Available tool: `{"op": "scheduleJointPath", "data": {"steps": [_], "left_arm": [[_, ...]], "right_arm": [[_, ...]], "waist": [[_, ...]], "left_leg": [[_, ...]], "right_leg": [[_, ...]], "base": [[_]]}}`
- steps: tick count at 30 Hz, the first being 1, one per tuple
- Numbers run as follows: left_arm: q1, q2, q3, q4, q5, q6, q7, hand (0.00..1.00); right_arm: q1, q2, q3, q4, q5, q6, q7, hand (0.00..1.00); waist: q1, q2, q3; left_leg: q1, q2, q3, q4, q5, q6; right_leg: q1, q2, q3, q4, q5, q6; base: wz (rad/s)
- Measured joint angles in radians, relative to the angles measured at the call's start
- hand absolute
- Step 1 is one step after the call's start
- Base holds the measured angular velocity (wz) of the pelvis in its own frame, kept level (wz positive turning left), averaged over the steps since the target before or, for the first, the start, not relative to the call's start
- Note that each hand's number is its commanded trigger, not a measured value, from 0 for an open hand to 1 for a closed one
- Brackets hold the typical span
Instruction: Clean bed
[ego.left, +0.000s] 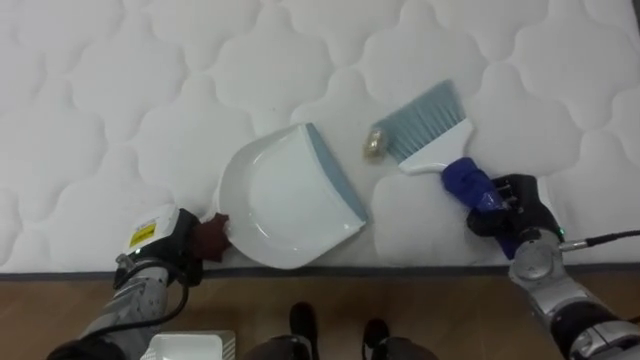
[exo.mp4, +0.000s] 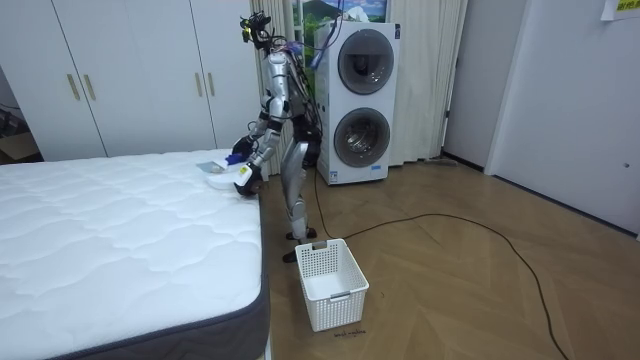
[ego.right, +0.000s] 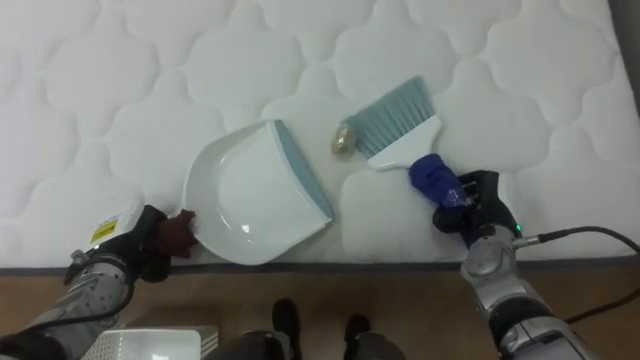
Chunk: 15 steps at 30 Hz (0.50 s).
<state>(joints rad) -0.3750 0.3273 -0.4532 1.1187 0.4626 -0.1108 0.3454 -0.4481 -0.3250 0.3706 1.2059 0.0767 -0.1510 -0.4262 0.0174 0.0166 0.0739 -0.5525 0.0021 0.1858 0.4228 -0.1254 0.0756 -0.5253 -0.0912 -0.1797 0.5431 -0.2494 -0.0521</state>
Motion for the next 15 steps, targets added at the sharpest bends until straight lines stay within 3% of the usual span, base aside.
{"op": "scheduleJointPath", "data": {"steps": [10, 13, 15], "left_arm": [[-0.003, 0.001, 0.000, -0.006, 0.005, 0.001, -0.004, 1.00], [-0.006, 0.008, -0.002, -0.012, 0.011, 0.001, -0.003, 1.00], [-0.018, 0.016, -0.002, -0.017, 0.032, 0.001, -0.005, 1.00]], "right_arm": [[-0.011, -0.007, -0.012, 0.017, -0.050, 0.004, -0.016, 1.00], [-0.035, -0.031, -0.015, 0.028, -0.116, 0.021, -0.003, 1.00], [-0.052, -0.068, -0.023, 0.038, -0.220, 0.032, 0.001, 1.00]], "waist": [[-0.009, -0.005, -0.0012], [-0.008, -0.020, -0.0019], [0.000, -0.040, -0.0022]], "left_leg": [[-0.005, -0.004, -0.005, 0.009, 0.000, 0.000], [-0.016, -0.009, -0.005, 0.015, 0.000, 0.001], [-0.020, -0.011, -0.006, 0.024, 0.001, 0.001]], "right_leg": [[-0.002, -0.009, -0.011, 0.012, -0.007, 0.001], [-0.015, -0.015, -0.008, 0.029, -0.010, 0.003], [-0.019, -0.018, -0.008, 0.036, -0.013, 0.004]], "base": [[0.02], [0.02], [0.02]]}}
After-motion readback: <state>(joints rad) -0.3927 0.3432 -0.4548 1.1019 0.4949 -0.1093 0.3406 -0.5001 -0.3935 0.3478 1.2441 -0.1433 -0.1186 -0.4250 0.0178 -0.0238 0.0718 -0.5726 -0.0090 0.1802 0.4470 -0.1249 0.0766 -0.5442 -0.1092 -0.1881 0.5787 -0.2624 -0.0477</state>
